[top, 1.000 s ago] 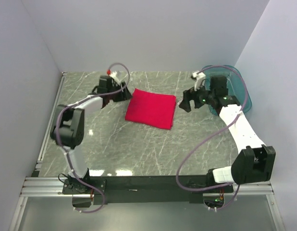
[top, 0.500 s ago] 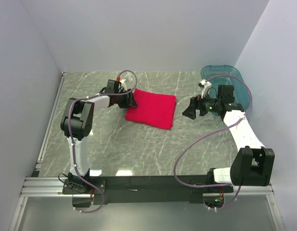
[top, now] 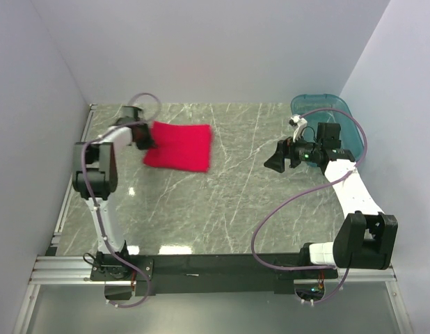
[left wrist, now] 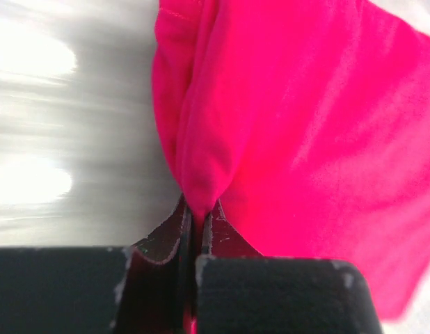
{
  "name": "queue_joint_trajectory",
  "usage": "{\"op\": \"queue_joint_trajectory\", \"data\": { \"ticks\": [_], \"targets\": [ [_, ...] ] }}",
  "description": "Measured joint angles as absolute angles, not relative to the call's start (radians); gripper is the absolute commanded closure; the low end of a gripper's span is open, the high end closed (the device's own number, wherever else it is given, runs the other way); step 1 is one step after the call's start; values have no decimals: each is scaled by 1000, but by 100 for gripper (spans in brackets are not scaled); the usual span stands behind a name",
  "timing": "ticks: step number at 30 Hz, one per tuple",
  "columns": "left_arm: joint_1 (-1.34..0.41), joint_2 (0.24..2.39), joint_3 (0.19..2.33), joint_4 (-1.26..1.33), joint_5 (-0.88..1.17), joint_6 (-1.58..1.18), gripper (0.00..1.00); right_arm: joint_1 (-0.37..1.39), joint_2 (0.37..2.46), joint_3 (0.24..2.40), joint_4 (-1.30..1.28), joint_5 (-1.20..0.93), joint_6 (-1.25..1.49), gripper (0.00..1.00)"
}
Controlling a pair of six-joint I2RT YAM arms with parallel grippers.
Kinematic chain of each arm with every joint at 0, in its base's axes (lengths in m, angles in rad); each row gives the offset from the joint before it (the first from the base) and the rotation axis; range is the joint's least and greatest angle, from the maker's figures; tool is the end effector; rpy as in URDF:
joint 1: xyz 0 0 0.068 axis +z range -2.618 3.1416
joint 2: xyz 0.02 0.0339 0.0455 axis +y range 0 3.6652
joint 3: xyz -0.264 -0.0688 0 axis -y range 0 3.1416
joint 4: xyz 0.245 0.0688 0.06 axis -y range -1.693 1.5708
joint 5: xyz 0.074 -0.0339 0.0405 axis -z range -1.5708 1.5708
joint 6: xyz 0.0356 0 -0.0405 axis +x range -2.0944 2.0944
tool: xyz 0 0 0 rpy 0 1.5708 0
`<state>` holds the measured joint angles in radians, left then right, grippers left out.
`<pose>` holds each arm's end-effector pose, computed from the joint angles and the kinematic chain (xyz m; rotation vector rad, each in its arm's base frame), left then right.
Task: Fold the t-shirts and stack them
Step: Neatly place the folded tshirt to the corner
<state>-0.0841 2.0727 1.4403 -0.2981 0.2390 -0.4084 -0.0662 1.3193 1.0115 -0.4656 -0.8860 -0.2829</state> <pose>0.4427 -0.0458 0.1614 -0.3094 2.5158 -0.4996 0.2762 0.0093 0.2847 -0.6421 2.0352 0.8247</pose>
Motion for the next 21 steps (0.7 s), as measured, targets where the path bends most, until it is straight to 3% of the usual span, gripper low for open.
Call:
{"op": "queue_joint_trajectory", "data": {
  "ticks": [5, 7, 8, 9, 10, 13, 15, 21],
  "targets": [
    [123, 2080, 1532, -388, -8, -356, 100, -67, 1319, 1011, -475, -907, -290, 1],
    [182, 2106, 1586, -418, -85, -339, 88, -69, 1319, 1011, -479, -912, -292, 1],
    [204, 2125, 1620, -433, -116, -329, 77, -72, 1319, 1011, -481, -916, -293, 1],
    [224, 2151, 1656, -443, -149, -321, 58, -73, 1319, 1011, -482, -919, -294, 1],
    [242, 2180, 1697, -461, -178, -305, 53, -76, 1319, 1011, -484, -922, -294, 1],
    [263, 2269, 1831, -511, -241, -270, 44, -78, 1319, 1011, -487, -930, -296, 1],
    [258, 2287, 1872, -529, -274, -260, 31, -78, 1319, 1011, -490, -933, -297, 1],
    [225, 2194, 1834, -514, -442, -304, 17, -78, 1319, 1011, -491, -933, -297, 1]
  ]
}}
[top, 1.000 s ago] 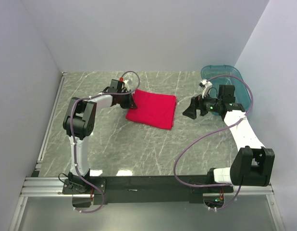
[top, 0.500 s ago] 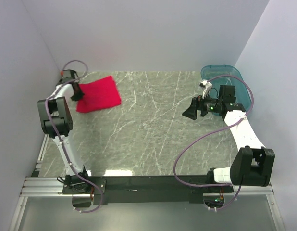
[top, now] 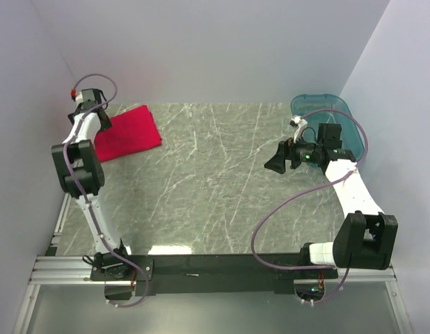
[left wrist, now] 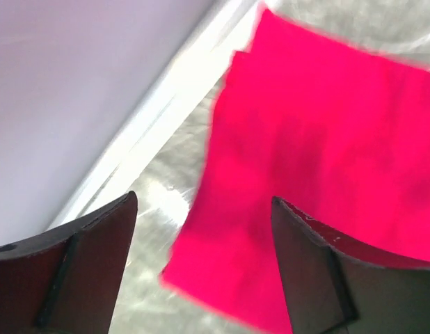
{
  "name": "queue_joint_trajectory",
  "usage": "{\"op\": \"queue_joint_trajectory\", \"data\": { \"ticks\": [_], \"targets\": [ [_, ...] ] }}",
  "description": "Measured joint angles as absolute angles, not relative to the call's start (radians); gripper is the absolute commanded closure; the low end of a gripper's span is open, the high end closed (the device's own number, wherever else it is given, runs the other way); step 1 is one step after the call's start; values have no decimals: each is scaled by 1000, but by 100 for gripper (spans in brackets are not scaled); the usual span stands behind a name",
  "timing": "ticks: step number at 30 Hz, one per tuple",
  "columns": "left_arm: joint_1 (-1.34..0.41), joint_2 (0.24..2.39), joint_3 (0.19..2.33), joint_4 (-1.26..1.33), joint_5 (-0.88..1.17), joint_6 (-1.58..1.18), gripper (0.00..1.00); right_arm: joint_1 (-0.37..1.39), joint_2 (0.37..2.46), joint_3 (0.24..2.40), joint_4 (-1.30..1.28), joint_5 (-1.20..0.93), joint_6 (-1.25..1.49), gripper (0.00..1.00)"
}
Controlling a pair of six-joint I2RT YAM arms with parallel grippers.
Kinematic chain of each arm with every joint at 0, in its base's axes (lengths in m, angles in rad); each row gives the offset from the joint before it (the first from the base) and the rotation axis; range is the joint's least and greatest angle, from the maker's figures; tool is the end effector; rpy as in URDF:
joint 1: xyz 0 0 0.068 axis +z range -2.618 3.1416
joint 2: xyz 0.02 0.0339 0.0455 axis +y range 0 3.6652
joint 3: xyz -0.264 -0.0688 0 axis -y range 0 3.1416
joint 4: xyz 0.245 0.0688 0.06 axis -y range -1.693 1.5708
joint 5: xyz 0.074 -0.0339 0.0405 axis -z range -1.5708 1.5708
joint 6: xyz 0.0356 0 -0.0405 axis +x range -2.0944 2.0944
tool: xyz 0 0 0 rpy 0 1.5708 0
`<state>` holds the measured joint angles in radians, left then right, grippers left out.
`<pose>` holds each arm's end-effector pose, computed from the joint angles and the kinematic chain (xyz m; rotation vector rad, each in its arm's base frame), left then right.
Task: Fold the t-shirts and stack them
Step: Neatly place the folded tshirt to the corner
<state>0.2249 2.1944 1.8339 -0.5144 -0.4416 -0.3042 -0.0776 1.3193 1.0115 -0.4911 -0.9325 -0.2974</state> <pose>0.4769 0.1247 0.2160 -0.8116 2.2529 0.5010 0.2738 0.0074 0.2839 -0.6527 2.0264 0.8733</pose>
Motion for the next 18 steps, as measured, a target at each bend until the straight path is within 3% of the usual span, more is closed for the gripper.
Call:
{"op": "queue_joint_trajectory", "data": {
  "ticks": [5, 7, 13, 18],
  "targets": [
    [221, 1890, 1609, -436, -432, -353, 14, -77, 1319, 1011, -491, -894, -312, 1],
    [228, 1711, 1480, -358, -294, -361, 2, -77, 1312, 1011, -490, -857, -313, 1],
    [211, 1259, 1106, -146, 249, -370, 1, -68, 1135, 943, -403, -589, -272, 0],
    [197, 897, 783, -102, 340, -381, 1, -69, 917, 868, -318, -252, -154, 0]
  ]
}}
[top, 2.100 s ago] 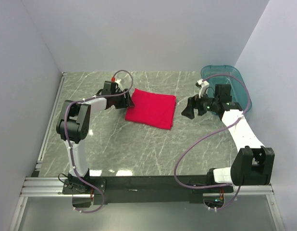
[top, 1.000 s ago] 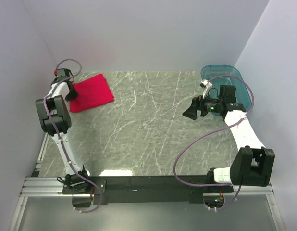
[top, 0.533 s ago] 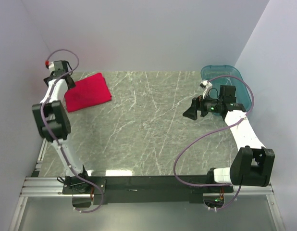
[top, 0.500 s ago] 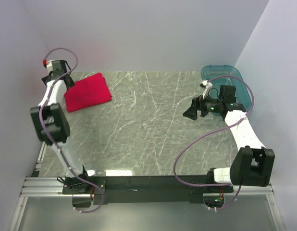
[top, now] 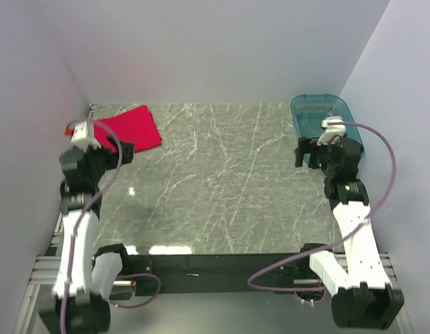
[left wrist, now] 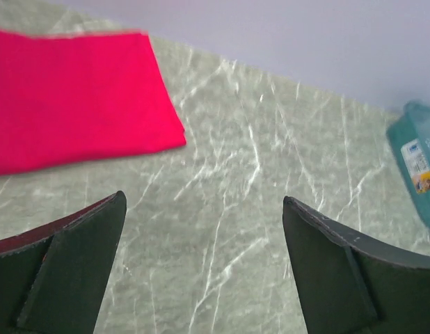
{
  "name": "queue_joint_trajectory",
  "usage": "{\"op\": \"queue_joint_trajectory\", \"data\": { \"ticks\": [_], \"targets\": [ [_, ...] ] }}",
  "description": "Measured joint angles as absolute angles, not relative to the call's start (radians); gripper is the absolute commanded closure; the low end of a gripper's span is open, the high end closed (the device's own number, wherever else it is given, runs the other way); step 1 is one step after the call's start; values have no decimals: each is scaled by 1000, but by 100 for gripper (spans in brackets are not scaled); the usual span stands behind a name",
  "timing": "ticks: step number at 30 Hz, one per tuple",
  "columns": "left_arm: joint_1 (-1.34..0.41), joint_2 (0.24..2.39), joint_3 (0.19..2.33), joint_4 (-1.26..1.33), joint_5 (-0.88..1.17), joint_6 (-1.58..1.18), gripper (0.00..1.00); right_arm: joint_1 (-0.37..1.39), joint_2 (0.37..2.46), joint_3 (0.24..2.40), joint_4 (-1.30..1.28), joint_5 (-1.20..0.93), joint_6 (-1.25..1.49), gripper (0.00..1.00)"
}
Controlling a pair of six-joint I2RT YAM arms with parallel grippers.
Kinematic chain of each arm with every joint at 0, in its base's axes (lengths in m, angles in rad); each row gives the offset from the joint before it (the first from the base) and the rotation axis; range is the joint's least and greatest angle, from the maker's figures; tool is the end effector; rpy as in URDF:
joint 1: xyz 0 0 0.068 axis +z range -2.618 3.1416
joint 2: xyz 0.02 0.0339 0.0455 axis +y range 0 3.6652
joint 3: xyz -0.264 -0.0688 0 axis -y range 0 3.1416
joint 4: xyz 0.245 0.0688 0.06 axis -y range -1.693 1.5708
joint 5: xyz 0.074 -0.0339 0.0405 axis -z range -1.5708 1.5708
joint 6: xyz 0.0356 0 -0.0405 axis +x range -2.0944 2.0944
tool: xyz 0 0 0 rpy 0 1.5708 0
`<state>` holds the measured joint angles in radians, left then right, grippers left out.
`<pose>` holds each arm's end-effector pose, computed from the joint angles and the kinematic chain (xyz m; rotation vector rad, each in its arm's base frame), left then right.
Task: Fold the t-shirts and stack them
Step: Neatly place the folded tshirt to the corner
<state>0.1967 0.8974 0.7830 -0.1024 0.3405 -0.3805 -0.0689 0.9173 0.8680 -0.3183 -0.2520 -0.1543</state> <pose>0.2089 0.0295 0.3284 -0.2707 1.7753 -0.4357 0.2085 -0.0055 0.3320 -0.2488 1.9113 0.0949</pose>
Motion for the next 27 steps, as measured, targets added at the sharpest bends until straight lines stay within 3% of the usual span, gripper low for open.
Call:
{"op": "queue_joint_trajectory", "data": {
  "ticks": [6, 13, 27],
  "targets": [
    [194, 538, 587, -96, 310, -404, 2, -81, 745, 839, -316, 56, -13, 0],
    [179, 625, 600, -132, 328, -379, 1, -81, 664, 749, -317, 177, 41, 0],
    [140, 623, 600, -171, 336, -360, 1, -83, 642, 696, -305, 201, 84, 0]
  ]
}}
